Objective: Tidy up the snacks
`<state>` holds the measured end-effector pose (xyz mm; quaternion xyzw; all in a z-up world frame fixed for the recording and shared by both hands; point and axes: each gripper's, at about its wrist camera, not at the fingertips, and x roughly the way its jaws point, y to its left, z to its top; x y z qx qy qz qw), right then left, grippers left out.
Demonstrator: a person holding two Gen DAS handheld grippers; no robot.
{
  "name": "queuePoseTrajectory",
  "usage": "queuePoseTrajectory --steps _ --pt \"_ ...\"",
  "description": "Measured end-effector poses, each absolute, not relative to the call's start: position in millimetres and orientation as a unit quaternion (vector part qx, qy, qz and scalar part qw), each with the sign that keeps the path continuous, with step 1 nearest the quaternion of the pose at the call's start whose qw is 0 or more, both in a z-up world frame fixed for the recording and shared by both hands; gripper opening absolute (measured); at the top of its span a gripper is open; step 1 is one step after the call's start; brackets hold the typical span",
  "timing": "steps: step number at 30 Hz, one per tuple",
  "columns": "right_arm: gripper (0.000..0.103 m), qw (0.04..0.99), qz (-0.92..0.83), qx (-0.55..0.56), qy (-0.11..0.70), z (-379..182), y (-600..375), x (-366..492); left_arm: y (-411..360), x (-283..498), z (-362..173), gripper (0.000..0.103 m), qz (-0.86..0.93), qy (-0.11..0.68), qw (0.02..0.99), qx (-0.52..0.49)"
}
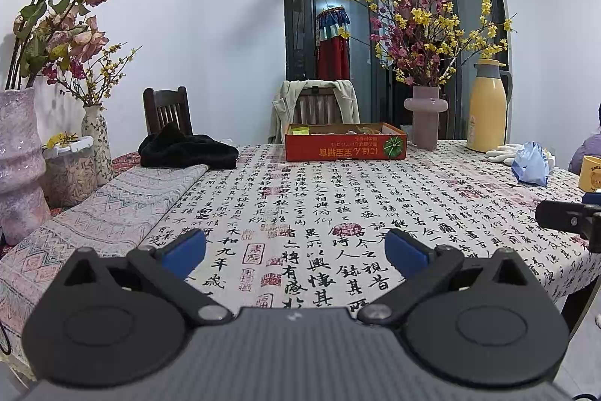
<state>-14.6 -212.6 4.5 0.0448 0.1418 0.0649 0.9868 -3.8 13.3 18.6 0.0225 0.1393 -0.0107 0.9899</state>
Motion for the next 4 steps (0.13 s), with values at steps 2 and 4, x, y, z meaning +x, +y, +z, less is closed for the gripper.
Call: queuePoseTrajectory --steps 2,4 --pt "0.103 0.987 0.065 0.045 0.142 4.2 -212.9 -14.1 12.9 -4.1 18.7 0.103 -0.011 0.139 0.990 0.022" --pt "0.103 0.987 0.065 0.046 0.143 3.9 -213.1 -13.7 13.6 -4.2 18.0 0.103 -0.014 0.139 0.990 0.021"
